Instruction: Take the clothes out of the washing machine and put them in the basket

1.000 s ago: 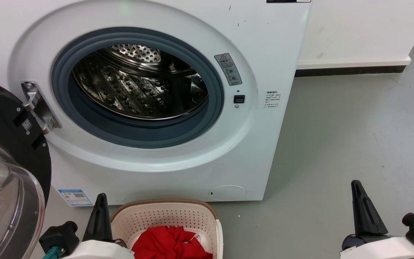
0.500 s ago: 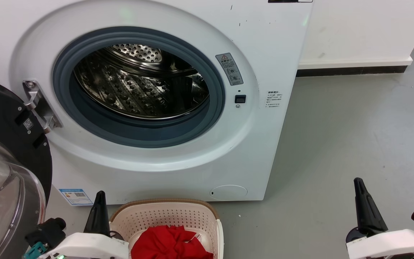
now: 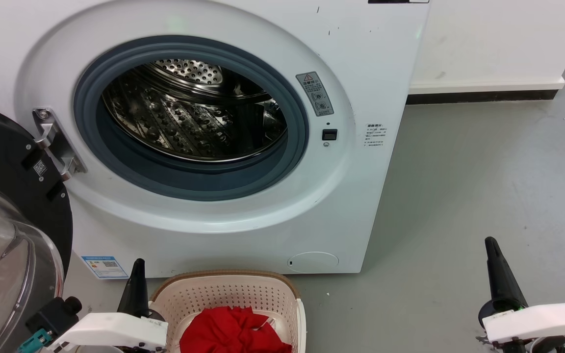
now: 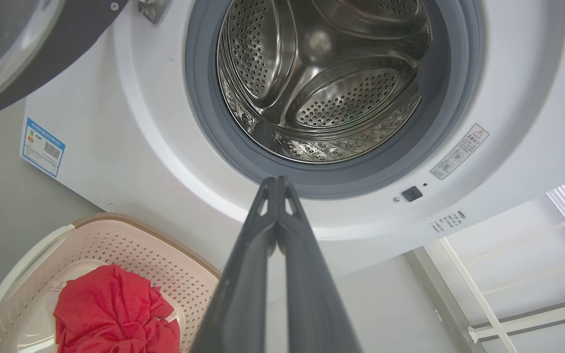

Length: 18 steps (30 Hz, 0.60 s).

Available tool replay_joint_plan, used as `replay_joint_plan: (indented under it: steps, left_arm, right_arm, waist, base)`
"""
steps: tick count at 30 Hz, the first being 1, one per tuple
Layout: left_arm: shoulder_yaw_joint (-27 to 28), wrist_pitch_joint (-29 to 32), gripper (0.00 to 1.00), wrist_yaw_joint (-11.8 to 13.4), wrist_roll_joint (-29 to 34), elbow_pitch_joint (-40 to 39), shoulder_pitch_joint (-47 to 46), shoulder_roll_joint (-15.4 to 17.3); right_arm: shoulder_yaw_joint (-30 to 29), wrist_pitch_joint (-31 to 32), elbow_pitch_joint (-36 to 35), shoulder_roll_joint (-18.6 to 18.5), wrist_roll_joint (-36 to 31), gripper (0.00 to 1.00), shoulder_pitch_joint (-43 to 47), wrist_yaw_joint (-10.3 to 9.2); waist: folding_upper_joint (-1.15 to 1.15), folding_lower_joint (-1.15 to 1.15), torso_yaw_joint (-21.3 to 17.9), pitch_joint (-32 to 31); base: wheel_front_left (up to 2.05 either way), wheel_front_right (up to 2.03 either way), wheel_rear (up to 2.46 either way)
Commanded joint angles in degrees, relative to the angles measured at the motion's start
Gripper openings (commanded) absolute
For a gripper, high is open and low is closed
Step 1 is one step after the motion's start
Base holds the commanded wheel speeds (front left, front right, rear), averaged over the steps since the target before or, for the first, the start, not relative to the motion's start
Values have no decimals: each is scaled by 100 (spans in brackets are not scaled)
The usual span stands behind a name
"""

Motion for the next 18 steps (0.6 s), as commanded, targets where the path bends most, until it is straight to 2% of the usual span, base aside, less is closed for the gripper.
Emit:
replay_joint_plan:
  steps: [1,18]
  left_arm:
    - [37,41,0,-43,-195,-31,-171,5]
    - [136,331,0,-185,-1416,123,-320,4]
  right_arm:
    - [-19,40,-15,-46,208,0,-146,-1]
    - [-93,317,192,-57,1417,0,-328,-1]
  waist:
    - [0,0,2,1]
    - [0,0,28,8]
  base:
    - [0,0,0]
    - [0,0,0]
